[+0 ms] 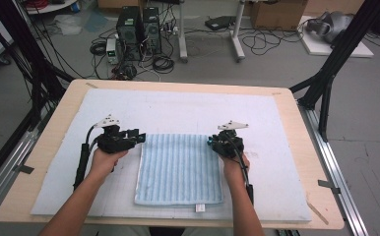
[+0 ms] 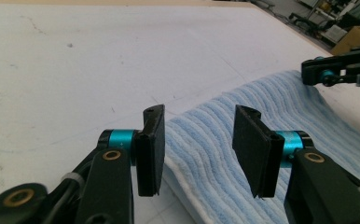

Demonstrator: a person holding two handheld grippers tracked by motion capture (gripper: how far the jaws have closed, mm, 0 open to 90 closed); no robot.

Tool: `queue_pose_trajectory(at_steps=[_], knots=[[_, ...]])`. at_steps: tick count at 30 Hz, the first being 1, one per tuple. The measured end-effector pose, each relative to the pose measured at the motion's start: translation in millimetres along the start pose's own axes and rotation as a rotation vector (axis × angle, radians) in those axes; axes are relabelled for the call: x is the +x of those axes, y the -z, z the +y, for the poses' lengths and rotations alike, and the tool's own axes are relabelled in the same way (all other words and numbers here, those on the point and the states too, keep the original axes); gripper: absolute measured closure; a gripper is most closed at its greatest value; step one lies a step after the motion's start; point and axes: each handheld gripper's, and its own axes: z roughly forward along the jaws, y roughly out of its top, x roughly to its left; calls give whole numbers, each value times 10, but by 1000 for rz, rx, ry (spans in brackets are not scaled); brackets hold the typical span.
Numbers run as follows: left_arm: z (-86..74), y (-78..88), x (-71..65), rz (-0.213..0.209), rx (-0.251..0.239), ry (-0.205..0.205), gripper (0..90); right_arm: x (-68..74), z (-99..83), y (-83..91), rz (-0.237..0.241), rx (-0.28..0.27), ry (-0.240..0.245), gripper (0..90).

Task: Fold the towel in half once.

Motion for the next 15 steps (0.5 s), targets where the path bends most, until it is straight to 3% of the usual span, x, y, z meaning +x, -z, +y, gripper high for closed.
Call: queue_pose_trajectory(at_steps=[2, 3, 5, 7, 9, 13, 15], knots=[[-6, -30, 21, 8, 6, 1, 555, -37, -47, -63, -41, 72, 16, 759], [-13, -47, 37, 12, 13, 3, 555, -66, -70, -53, -33, 53, 15, 758], [-28, -85, 68, 28, 30, 8, 553, -97, -70, -21, -62, 61, -4, 722], [-34, -126, 102, 44, 44, 13, 547, -128, -68, -4, -51, 40, -22, 717], [-10, -178, 115, 59, 62, 2, 532, -138, -52, 2, -34, 9, -15, 705], [41, -290, 132, 84, 73, -21, 513, -153, 30, -42, -43, 6, -14, 637], [10, -358, 166, 104, 91, -11, 495, -172, 69, -76, -48, 4, -18, 593]])
